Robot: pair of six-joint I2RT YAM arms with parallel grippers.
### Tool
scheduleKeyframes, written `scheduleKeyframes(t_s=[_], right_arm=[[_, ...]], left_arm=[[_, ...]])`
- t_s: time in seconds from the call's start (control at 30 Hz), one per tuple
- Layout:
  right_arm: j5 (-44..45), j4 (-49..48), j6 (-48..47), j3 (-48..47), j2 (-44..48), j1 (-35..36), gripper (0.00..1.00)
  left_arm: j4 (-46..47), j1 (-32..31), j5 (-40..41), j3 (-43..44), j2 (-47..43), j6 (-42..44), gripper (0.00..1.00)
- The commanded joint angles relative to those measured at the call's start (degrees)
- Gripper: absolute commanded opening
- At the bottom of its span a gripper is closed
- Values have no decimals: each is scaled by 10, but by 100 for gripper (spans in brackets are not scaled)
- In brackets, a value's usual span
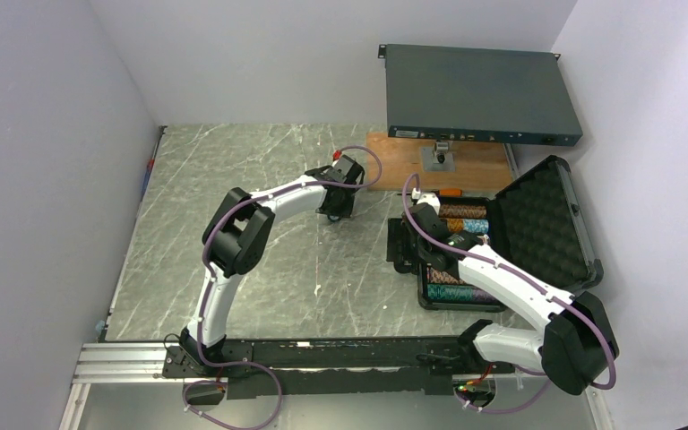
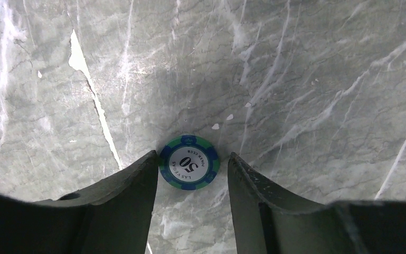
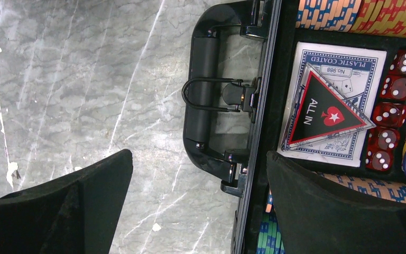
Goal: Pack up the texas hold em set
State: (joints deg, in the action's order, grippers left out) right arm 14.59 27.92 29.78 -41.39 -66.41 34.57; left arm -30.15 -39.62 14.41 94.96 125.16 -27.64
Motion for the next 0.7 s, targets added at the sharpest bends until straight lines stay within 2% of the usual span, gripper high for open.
scheduleKeyframes(t_s=[0.0,0.17,0.37,0.67], right_arm=[[0,-14,3,2,4,-1,98],[1,-13,3,3,6,-1,98],[-1,-13,4,5,7,-1,98],[3,-9,3,5,17,-1,98]], left_arm=[[-50,-6,-3,-2,5,5,53],[-53,-10,5,-3,2,12,55],[-60,-12,10,2,7,12,51],[-40,-13,13,-18,-7,24,39]])
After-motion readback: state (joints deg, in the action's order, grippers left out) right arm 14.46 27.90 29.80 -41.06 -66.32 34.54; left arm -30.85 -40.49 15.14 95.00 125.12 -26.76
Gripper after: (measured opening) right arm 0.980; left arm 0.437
